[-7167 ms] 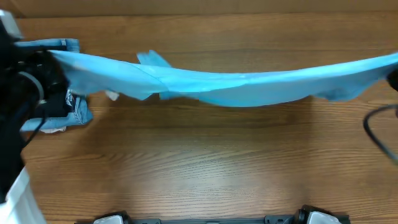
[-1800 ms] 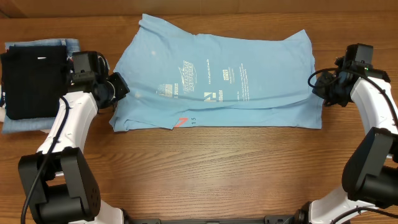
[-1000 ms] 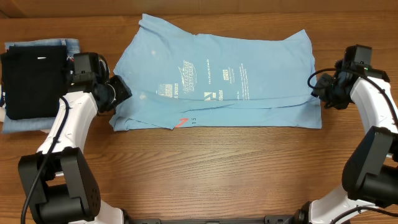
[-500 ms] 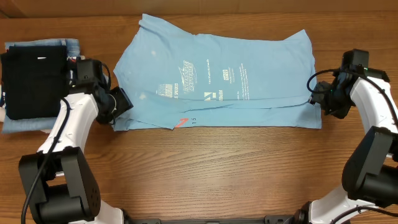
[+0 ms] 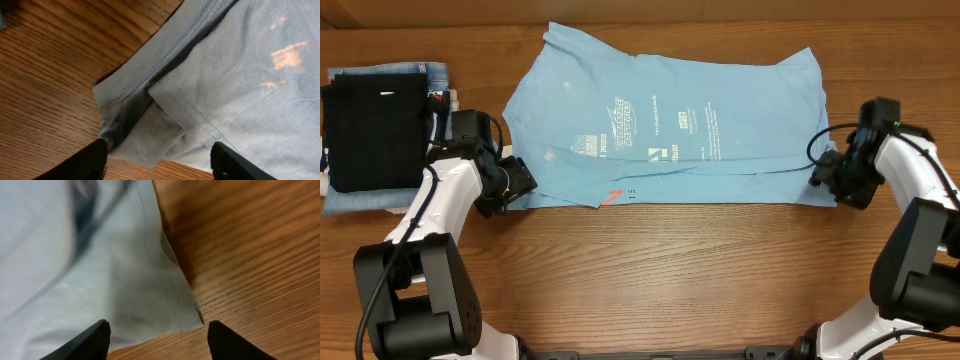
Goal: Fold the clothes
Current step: 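Adjust the T-shirt's lower edge with both grippers, pulling it outward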
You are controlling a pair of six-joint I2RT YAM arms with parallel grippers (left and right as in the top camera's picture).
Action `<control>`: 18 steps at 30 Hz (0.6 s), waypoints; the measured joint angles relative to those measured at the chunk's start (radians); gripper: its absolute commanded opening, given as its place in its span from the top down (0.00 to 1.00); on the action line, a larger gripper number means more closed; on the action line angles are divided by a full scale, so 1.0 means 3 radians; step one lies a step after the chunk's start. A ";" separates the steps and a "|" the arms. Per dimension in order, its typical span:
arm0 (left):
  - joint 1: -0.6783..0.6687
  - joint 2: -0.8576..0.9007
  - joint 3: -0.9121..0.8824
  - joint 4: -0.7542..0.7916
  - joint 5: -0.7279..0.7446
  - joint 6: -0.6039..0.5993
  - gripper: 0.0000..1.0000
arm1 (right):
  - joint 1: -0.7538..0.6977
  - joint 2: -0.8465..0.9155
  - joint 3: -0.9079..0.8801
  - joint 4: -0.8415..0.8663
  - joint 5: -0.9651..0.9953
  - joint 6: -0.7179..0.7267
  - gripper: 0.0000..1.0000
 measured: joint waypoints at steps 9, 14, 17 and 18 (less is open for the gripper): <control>0.0000 0.0000 -0.0009 0.0011 -0.0003 0.0001 0.21 | 0.0000 0.0014 -0.0214 0.0177 0.0003 0.0050 0.57; 0.0000 0.0000 -0.0009 -0.0029 -0.0001 0.0001 0.20 | 0.0000 0.0014 -0.0223 0.0203 0.0004 0.0052 0.80; 0.0000 0.0000 -0.0009 -0.0039 -0.0001 0.0000 0.20 | -0.0001 0.0014 -0.0223 0.0206 0.0003 0.0064 0.81; 0.0000 0.0000 -0.0009 -0.0031 -0.0001 0.0000 0.20 | 0.0000 0.0014 -0.0223 0.0206 0.0000 0.0066 0.81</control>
